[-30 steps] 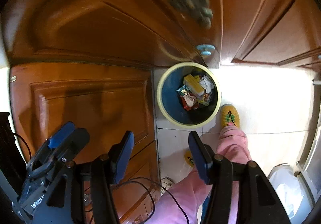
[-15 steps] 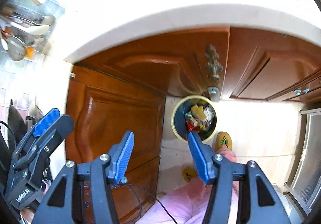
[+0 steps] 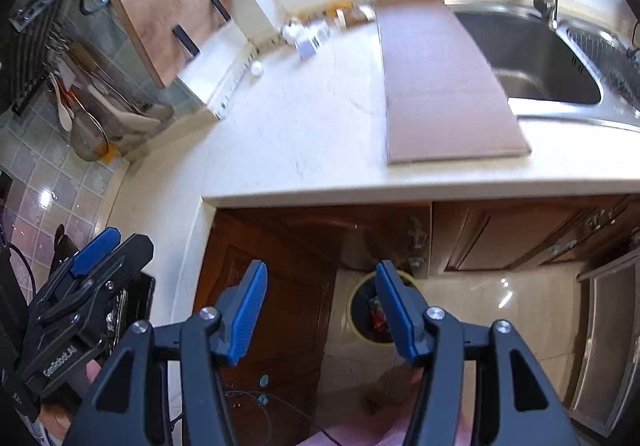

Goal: Collect trash
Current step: 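Raise both tools back up over the counter trash, then grasp the white dropper bottle with the left gripper while the right gripper grasps the white-blue carton, then carry the dropper bottle and white-blue carton to the bin and release both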

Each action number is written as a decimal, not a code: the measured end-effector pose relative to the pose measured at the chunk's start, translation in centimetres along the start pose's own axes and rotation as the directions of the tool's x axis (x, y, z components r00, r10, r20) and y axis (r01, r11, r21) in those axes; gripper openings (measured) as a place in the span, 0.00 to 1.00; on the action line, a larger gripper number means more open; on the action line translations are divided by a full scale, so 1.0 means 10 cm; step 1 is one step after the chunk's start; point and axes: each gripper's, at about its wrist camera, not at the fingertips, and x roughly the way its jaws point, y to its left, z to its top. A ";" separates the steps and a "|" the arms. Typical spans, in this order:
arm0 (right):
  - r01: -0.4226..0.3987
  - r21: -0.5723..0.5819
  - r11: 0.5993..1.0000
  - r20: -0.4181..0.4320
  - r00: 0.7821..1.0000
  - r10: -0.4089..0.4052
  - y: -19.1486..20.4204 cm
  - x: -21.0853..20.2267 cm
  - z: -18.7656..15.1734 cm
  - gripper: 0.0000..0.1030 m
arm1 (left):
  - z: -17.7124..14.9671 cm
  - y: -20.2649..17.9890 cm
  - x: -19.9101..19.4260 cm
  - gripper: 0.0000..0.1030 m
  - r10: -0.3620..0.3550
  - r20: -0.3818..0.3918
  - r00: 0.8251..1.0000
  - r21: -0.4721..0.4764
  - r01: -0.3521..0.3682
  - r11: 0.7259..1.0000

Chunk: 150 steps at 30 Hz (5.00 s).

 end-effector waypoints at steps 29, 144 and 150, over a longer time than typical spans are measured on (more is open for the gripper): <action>-0.074 -0.110 0.991 -0.030 0.997 0.071 -0.44 1.15 2.90 0.55 | 2.07 0.15 2.37 0.80 0.356 -0.073 0.932 -0.090 -0.361 0.928; 0.064 0.062 0.996 -0.315 0.948 -0.041 -0.57 1.27 -0.69 0.36 | -1.23 -0.34 1.86 0.22 -0.016 -0.402 0.915 -0.050 -0.004 0.999; 0.067 0.042 0.997 -0.369 0.928 -0.047 -0.91 2.03 -1.01 0.36 | -1.77 -0.29 2.53 0.22 -0.052 -0.491 0.869 -0.108 -0.001 0.994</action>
